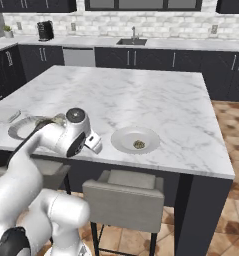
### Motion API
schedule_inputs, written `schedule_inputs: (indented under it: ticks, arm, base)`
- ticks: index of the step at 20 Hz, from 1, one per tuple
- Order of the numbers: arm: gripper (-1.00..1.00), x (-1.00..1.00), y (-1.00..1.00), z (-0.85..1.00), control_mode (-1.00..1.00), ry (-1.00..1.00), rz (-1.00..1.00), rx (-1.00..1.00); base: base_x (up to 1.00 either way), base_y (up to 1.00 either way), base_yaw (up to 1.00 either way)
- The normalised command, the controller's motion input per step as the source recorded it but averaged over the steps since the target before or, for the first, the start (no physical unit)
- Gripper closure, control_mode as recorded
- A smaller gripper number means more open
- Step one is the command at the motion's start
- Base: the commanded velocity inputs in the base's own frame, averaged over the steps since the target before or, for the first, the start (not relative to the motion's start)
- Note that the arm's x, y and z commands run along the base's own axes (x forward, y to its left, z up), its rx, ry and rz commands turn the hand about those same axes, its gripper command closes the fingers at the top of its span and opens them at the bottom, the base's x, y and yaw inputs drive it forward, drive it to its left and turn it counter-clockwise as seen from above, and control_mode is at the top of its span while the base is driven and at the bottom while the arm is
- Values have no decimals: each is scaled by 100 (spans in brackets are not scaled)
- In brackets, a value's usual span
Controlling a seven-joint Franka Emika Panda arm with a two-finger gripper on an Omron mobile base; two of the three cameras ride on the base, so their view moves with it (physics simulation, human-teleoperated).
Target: Place two dumplings into each of the tupperware containers and then place the containers in the fridge.
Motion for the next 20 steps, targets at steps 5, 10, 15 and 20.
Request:
schedule_inputs:
  ticks: [5,10,15,20]
  arm:
    - [100,-86,-59,0,-100,-20,-7,33]
    - [100,-54,-7,7,-100,-3,-15,11]
    - [100,-8,-3,6,-100,39,-16,-23]
    - [100,0,-5,0,-100,17,-2,-6]
  base:
    - [0,0,0]
    - [0,0,0]
    - [0,0,0]
    - [0,0,0]
